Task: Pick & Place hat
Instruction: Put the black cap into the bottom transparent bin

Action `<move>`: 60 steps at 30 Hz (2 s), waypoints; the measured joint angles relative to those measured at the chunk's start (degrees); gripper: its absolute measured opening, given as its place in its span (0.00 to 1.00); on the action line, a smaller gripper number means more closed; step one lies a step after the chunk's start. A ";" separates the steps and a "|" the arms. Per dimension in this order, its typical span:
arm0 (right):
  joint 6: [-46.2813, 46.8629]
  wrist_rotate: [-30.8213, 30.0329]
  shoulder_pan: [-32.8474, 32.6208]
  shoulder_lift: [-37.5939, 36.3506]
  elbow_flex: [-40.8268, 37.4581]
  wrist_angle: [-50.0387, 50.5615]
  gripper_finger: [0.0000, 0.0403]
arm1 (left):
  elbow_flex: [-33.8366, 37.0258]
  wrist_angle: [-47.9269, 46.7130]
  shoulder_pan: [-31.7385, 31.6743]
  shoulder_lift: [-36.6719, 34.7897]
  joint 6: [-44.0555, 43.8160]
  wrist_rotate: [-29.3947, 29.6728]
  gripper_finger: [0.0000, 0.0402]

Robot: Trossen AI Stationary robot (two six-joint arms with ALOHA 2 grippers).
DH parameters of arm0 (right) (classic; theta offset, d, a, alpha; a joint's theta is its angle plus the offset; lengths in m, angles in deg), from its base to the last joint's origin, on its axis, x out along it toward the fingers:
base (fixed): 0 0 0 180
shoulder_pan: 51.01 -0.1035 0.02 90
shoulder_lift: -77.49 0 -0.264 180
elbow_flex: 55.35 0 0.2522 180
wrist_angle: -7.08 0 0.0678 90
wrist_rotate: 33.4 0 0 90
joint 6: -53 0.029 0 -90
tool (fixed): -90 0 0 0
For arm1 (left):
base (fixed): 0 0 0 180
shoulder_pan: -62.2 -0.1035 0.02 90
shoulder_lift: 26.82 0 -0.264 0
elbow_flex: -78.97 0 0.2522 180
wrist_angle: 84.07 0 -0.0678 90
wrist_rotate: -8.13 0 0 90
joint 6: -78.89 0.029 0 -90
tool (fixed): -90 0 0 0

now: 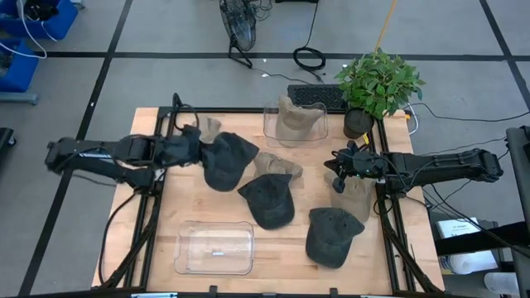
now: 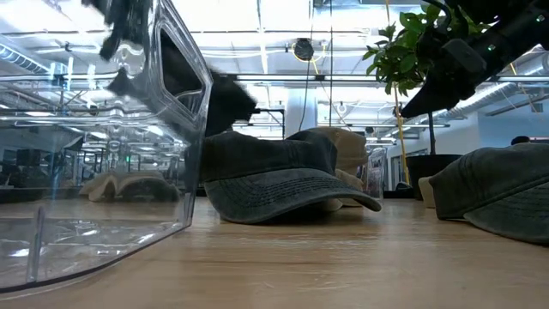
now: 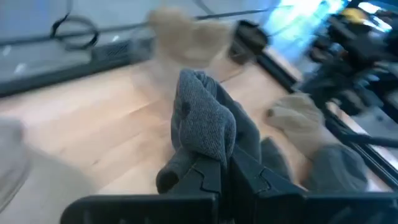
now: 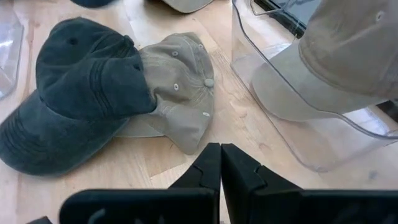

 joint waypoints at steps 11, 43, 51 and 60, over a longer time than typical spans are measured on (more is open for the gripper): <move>-0.20 0.00 0.02 0.00 0.00 0.02 0.00 | -18.63 -7.13 19.35 10.46 3.71 14.11 0.02; 7.60 -0.26 0.02 0.00 0.00 -8.43 0.00 | 8.04 2.34 57.40 16.89 -32.84 39.70 0.02; 8.26 -0.22 0.00 0.01 0.00 -9.37 0.00 | 10.00 4.54 57.43 16.89 -34.05 38.35 0.05; 7.61 -0.22 0.00 0.00 0.00 -9.33 0.00 | 10.00 4.27 57.41 16.89 -33.71 29.69 0.12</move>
